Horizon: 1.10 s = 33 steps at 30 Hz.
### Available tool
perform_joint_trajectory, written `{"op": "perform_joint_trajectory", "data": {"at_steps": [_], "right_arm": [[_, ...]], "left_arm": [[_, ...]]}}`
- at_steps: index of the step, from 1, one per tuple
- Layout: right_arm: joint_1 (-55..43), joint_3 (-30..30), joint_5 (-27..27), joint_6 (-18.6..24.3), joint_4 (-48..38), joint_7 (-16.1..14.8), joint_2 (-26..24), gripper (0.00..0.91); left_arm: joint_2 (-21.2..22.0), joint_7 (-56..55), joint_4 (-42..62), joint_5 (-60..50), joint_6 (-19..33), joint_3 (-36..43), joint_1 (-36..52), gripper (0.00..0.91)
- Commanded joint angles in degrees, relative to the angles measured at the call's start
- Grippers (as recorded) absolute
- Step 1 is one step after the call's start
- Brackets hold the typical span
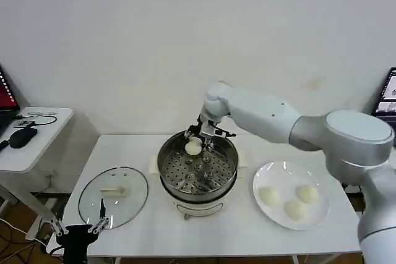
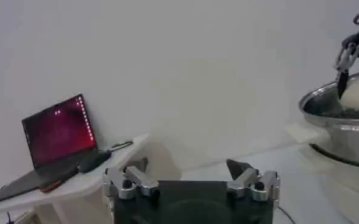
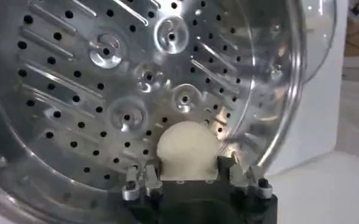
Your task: Take steamed baozi put them in steamer then cover it.
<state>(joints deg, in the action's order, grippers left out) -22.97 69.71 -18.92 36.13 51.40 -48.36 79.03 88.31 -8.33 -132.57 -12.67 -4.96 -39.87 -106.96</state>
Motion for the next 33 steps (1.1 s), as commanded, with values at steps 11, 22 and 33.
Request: {"op": "perform_joint_trajectory", "data": {"at_steps": [11, 22, 33], "right_arm": [[-9.11, 2.55, 5.27, -4.11, 9.62, -1.72, -5.26, 0.907], [-25.12, 15.74, 19.59, -25.10, 29.87, -4.13, -26.85, 0.907], [-25.31, 25.25, 24.97, -41.57, 44.02, -2.69, -50.96, 0.907]], "left_arm": [[0.15, 0.01, 0.07, 0.01, -0.13, 0.26, 0.29, 0.907], [-0.60, 0.69, -0.30, -0.05, -1.11, 1.94, 1.89, 0.907], [-5.14, 1.84, 0.93, 1.38, -2.25, 2.21, 4.43, 0.907]]}}
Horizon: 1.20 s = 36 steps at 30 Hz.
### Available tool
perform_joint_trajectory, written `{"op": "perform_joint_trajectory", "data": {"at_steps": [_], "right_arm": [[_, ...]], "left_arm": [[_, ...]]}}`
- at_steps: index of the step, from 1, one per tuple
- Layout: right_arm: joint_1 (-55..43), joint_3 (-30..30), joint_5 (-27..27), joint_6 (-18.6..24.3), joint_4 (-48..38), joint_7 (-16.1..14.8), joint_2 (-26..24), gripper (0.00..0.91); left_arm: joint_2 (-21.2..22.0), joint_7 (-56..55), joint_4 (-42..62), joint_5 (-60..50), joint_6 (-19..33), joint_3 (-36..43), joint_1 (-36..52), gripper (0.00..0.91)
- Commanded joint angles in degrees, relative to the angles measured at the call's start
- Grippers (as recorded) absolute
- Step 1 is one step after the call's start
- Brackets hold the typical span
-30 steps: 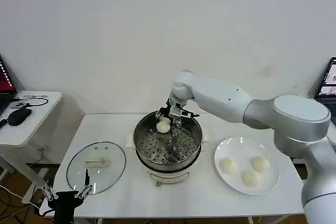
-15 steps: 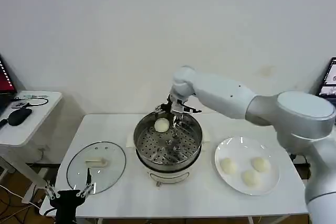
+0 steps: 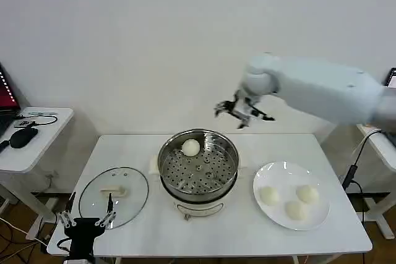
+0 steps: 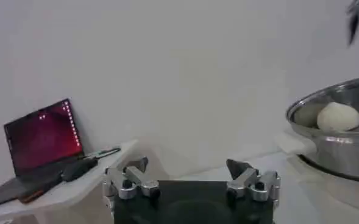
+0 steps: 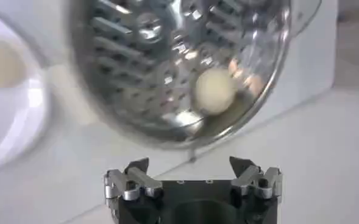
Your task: Take steamed baozi put them in steamer then cover it.
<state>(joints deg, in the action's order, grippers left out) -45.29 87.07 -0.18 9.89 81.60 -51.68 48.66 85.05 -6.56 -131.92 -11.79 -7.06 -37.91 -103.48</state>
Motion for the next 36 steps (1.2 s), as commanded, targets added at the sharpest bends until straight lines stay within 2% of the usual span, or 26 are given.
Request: {"op": "perform_joint_trajectory", "data": {"at_steps": [1, 4, 8, 14, 20, 26, 36], "right_arm": [[-2.02, 7.95, 6.48, -16.25, 14.95, 1.10, -22.33, 0.907], [0.58, 8.01, 6.95, -18.92, 17.30, 2.47, -25.61, 0.907], [4.75, 5.91, 7.94, -19.99, 18.24, 3.40, -26.79, 0.907], [16.88, -3.17, 7.41, -21.06, 14.73, 3.92, -25.01, 0.907], [24.88, -8.50, 6.75, -21.64, 12.58, 3.36, -22.67, 0.907], [29.03, -12.03, 6.87, -22.27, 8.24, 2.81, -19.26, 0.907], [32.68, -14.08, 6.54, -22.40, 4.44, 1.98, -17.43, 0.907]], "left_arm": [[-1.90, 0.12, 0.46, 0.39, -0.20, 0.61, 1.13, 0.907], [-1.77, 0.21, 0.99, -0.17, -0.23, 1.67, 1.77, 0.907], [-1.75, 0.27, 1.51, -0.58, -0.22, 2.11, 2.10, 0.907], [-1.30, 0.26, 2.02, -1.32, -0.14, 2.35, 2.28, 0.907], [-0.60, 0.14, 1.43, -2.21, -0.02, 2.17, 1.46, 0.907], [0.10, 0.00, 1.36, -2.56, 0.13, 1.81, 0.98, 0.907], [0.43, 0.04, 1.39, -2.88, 0.06, 1.64, 0.94, 0.907]]}}
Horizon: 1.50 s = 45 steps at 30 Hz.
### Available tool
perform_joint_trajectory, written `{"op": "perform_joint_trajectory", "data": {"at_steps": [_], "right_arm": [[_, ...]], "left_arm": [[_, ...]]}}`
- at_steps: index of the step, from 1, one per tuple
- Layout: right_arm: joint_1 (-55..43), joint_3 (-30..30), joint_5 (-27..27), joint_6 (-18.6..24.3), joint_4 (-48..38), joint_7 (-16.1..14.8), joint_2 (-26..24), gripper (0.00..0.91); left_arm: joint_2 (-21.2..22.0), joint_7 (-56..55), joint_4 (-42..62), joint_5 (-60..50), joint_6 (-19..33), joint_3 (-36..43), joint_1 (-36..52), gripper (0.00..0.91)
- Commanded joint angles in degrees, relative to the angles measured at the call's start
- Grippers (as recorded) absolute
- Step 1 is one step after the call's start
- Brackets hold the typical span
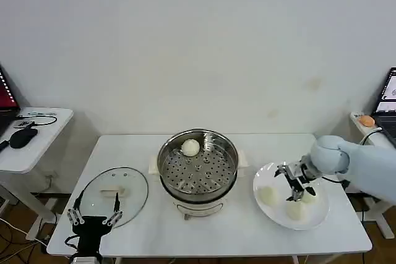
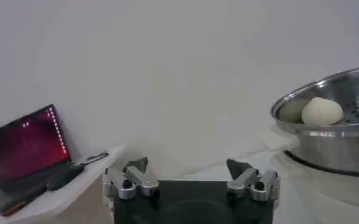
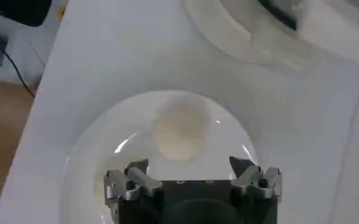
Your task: Take steamed baozi put them in steamer then cover it.
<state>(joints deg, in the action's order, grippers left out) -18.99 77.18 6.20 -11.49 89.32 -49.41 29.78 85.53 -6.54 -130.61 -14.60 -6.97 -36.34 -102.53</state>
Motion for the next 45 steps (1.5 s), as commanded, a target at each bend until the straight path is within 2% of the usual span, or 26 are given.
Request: {"op": "perform_joint_trajectory", "data": {"at_steps": [1, 9, 16, 19, 21, 26, 32, 45], "right_arm": [[6.70, -4.64, 0.12, -0.98, -3.66, -0.14, 1.88, 0.907], [8.41, -6.10, 0.71, -0.90, -8.17, 0.20, 7.20, 0.907], [9.14, -6.15, 0.60, -0.99, -9.94, -0.01, 9.69, 0.907], [9.42, -6.30, 0.50, -1.46, -10.21, -0.02, 10.39, 0.846], [9.44, -6.36, 0.18, -1.43, -10.40, -0.10, 10.51, 0.796], [9.38, -6.54, -0.60, -1.79, -10.80, -0.34, 10.41, 0.746], [9.43, -6.69, -0.69, -2.11, -10.64, -0.90, 10.07, 0.645], [5.44, -6.47, -0.85, -1.06, -8.92, -3.44, 6.51, 0.584]], "left_arm": [[-0.04, 0.02, 0.22, -0.05, -0.03, 0.11, 0.08, 0.907], [-0.20, 0.15, 0.58, 0.01, -0.11, 0.04, 0.75, 0.907], [-0.28, 0.15, 0.91, 0.21, -0.08, -0.34, 0.70, 0.907], [-0.29, 0.14, 1.01, 0.32, -0.06, -0.43, 0.78, 0.907], [-0.26, 0.13, 1.12, 0.38, -0.07, -0.44, 0.90, 0.907], [-0.12, 0.11, 1.33, 0.37, -0.06, -0.32, 1.11, 0.907], [0.01, 0.10, 1.22, 0.34, -0.07, -0.23, 1.04, 0.907], [0.16, 0.08, 0.80, 0.23, -0.10, -0.02, 0.90, 0.907]]}}
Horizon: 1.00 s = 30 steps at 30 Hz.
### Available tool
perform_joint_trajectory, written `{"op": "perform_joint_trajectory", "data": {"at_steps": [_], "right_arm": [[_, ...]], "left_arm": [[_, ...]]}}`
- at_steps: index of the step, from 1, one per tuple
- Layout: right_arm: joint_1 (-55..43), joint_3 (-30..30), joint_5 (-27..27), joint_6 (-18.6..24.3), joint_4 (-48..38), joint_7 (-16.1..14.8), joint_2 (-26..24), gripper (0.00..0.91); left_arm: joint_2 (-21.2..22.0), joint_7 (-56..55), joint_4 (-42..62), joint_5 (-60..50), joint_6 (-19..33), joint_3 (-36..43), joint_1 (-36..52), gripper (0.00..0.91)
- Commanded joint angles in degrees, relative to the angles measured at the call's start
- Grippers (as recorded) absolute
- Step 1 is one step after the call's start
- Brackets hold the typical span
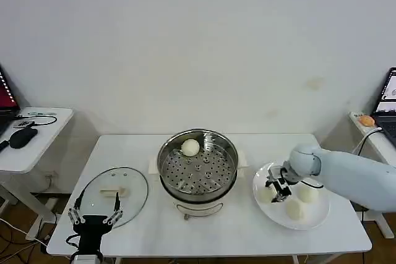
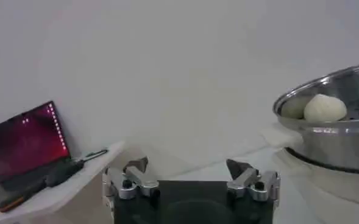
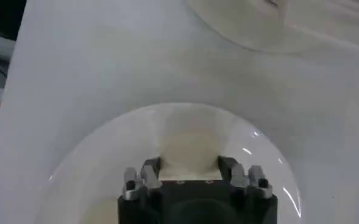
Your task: Take steamed baozi put them in steamer then cover it.
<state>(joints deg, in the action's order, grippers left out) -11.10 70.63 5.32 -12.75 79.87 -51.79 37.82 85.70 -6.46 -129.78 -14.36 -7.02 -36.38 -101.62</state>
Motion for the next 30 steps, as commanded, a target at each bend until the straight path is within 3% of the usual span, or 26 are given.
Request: {"op": "perform_joint_trajectory", "data": {"at_steps": [1, 10, 17, 30], "right_arm": [[-3.03, 0.13, 0.23, 0.27, 0.76, -1.13, -1.87, 0.584], [-15.65, 2.71, 5.81, -0.09, 4.30, -1.39, -4.76, 0.584], [-28.34, 6.24, 11.04, -1.18, 5.09, -1.48, -1.45, 0.584], [-37.46, 12.77, 23.76, -6.18, 8.27, 2.09, 14.97, 0.595]], "left_arm": [[-0.04, -0.01, -0.03, 0.00, -0.03, 0.06, -0.03, 0.907], [-0.06, 0.00, -0.55, -0.13, -0.07, 0.66, 0.11, 0.907], [-0.54, -0.01, -0.85, -0.31, -0.11, 0.62, 0.08, 0.907], [-0.83, -0.07, -1.00, -0.28, -0.08, 0.27, 0.38, 0.907]]}}
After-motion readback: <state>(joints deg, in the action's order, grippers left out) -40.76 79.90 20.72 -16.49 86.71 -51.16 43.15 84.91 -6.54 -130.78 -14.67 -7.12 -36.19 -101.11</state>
